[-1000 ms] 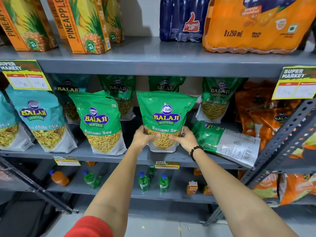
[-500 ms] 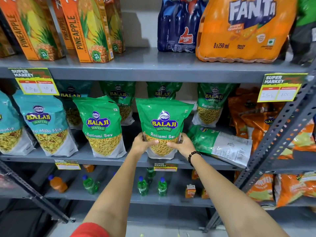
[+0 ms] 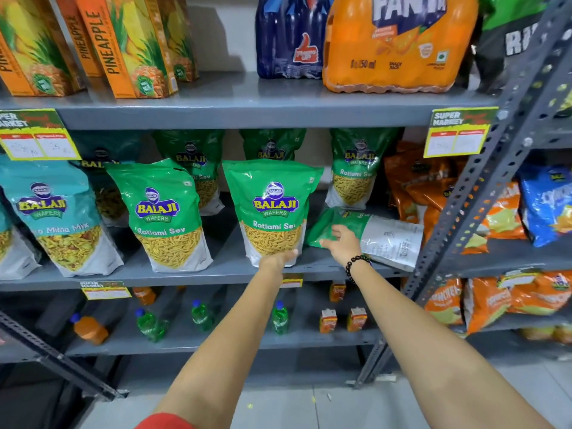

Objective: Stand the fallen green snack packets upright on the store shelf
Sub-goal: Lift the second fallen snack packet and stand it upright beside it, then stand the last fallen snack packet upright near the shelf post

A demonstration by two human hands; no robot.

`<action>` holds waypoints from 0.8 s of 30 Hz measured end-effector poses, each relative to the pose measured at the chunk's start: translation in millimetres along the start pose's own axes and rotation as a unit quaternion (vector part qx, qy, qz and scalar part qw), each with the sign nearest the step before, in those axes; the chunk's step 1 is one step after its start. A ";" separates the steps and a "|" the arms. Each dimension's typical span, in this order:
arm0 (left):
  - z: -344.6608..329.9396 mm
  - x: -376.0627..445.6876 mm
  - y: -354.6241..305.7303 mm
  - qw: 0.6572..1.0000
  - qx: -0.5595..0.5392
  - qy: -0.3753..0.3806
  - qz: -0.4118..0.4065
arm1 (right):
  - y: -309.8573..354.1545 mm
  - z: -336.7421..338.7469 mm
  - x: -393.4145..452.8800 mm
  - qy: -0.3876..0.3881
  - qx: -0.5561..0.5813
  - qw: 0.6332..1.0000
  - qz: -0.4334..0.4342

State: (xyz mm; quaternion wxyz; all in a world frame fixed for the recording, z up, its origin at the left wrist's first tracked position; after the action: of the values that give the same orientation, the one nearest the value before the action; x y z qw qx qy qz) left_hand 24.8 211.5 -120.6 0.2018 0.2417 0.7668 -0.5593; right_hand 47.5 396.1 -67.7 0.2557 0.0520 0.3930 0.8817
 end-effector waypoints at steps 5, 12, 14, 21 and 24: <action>-76.6 -18.6 34.7 0.995 -0.039 0.064 0.060 | -32.9 47.9 0.9 -0.053 -0.031 0.998 -0.013; -140.4 -0.3 42.4 0.992 -0.093 0.059 0.064 | -62.5 98.6 51.0 -0.062 -0.068 0.996 -0.017; -144.3 12.4 39.6 0.993 -0.101 0.032 0.053 | -66.0 106.6 69.7 -0.062 -0.087 0.994 -0.010; -154.9 53.6 38.7 0.990 -0.118 -0.035 0.073 | -58.6 100.1 135.0 0.009 -0.138 0.990 0.013; -154.2 59.8 38.6 0.984 -0.156 -0.050 0.075 | -62.1 85.3 146.4 0.063 -0.219 0.973 0.025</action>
State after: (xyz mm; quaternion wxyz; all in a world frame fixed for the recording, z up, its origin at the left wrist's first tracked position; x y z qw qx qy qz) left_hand -6.1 377.5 -139.4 0.3164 0.2359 0.8131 -0.4279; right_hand -28.5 559.7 -70.0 0.2138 -0.0514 0.2040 0.9540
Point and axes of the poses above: each hand's wrist, its own x-axis towards the middle knuckle, its own z-axis out of the back of the hand, y = z × x, the point moved 10 cm from there along x, towards the middle knuckle, and after that the axes turned 14 degrees about -x, right-handed, at the moved point
